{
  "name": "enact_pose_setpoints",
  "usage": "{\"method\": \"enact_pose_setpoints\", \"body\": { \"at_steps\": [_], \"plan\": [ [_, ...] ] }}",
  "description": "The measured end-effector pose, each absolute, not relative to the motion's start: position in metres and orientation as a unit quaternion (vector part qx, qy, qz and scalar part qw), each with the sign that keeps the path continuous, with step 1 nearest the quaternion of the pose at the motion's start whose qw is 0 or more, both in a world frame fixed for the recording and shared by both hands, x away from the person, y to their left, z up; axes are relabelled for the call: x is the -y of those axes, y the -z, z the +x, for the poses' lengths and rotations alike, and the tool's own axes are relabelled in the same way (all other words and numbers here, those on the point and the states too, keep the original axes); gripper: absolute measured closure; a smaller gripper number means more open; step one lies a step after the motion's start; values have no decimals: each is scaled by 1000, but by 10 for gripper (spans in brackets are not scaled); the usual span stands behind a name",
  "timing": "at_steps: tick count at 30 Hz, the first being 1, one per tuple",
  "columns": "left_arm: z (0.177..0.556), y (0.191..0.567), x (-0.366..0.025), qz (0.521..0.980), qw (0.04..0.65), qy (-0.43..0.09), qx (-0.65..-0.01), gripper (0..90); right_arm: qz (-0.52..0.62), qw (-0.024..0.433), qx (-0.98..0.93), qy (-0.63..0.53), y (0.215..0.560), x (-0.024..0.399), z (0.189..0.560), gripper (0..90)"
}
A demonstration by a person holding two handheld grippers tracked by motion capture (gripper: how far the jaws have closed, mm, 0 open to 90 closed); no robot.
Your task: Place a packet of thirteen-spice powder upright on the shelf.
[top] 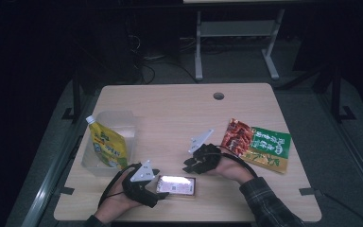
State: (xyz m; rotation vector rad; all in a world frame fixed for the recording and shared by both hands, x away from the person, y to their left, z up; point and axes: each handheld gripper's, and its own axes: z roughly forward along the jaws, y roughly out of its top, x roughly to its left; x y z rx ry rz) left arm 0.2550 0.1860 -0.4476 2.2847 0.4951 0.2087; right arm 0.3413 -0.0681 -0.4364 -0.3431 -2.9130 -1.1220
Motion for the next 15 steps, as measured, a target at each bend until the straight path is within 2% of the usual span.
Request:
{"method": "enact_pose_setpoints", "body": {
  "at_steps": [6, 12, 15],
  "plan": [
    [260, 449, -183, 897, 395, -78, -180, 151, -146, -2, 918, 369, 429, 99, 325, 599],
    [268, 456, -179, 909, 375, -70, -170, 150, -171, -6, 914, 367, 432, 129, 298, 518],
    [268, 457, -179, 912, 368, -65, -170, 151, -182, -5, 913, 366, 434, 134, 291, 522]
  ]
}}
